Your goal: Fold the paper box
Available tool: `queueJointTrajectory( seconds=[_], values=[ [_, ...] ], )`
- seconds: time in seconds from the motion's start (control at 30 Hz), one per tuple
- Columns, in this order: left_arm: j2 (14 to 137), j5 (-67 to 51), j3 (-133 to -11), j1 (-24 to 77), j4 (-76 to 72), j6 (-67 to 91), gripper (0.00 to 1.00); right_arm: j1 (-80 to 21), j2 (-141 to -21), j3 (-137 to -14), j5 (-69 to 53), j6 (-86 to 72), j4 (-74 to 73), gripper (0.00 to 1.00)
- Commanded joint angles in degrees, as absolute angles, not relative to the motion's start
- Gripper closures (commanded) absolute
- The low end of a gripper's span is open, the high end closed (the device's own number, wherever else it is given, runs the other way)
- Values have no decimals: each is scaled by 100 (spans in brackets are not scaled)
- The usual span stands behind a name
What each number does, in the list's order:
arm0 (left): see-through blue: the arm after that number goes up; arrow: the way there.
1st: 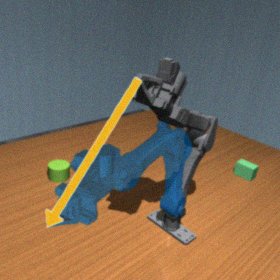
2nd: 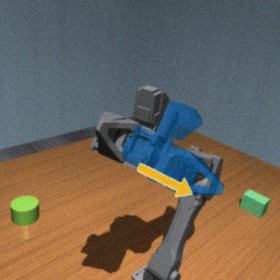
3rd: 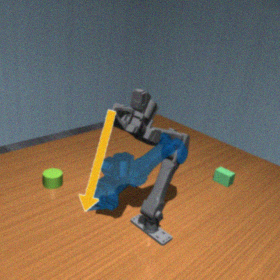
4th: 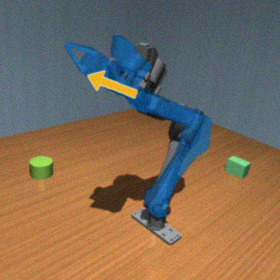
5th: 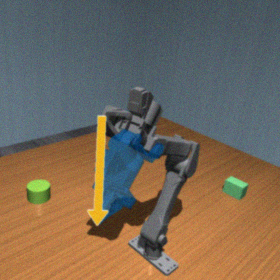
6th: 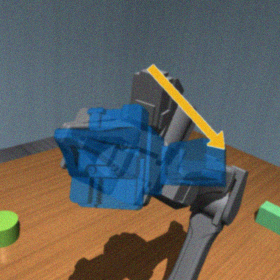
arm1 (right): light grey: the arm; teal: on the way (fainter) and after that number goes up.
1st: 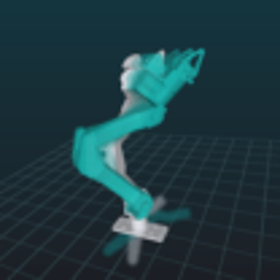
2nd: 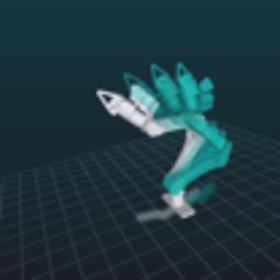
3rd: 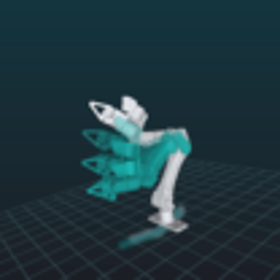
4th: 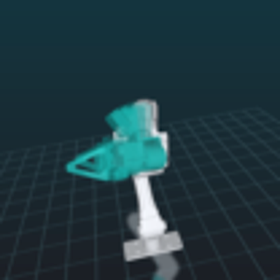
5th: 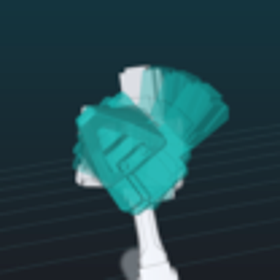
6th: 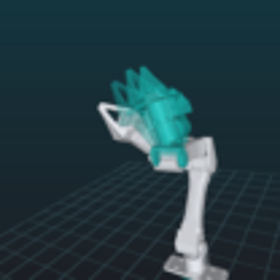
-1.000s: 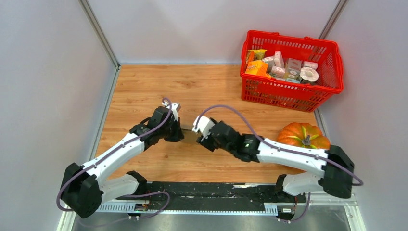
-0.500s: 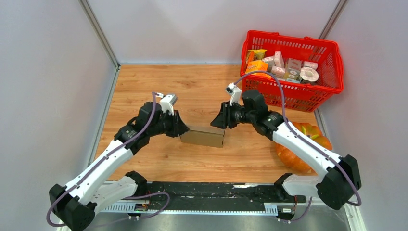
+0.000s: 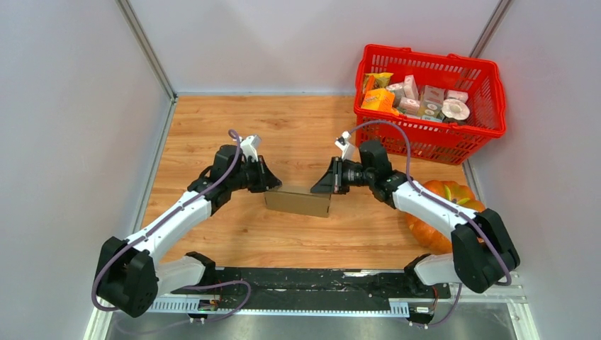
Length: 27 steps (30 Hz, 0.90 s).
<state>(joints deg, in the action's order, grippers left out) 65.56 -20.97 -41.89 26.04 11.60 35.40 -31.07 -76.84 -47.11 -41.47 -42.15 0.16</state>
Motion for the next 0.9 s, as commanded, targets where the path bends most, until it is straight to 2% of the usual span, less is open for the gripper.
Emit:
queueJointTrajectory(
  seconds=[0.0, 0.1, 0.27, 0.5, 0.87],
  values=[
    [6697, -2144, -3693, 2575, 501, 3603, 100, -3032, -7945, -4088, -4421, -4456, 1035, 96],
    [6689, -2215, -3603, 2575, 343, 3683, 100, -2997, -8033, -4043, -4456, -4342, 1003, 97],
    [6259, -2162, -4095, 2566, 1071, 3411, 100, -2813, -7691, -4333, -4456, -4043, 467, 97],
    [5485, -2083, -4526, 2453, 1749, 3261, 91, -2461, -7242, -4579, -4632, -3902, 35, 94],
    [5616, -2074, -3561, 2189, 1319, 3375, 93, -2233, -7918, -4219, -4737, -3990, 729, 93]
  ],
)
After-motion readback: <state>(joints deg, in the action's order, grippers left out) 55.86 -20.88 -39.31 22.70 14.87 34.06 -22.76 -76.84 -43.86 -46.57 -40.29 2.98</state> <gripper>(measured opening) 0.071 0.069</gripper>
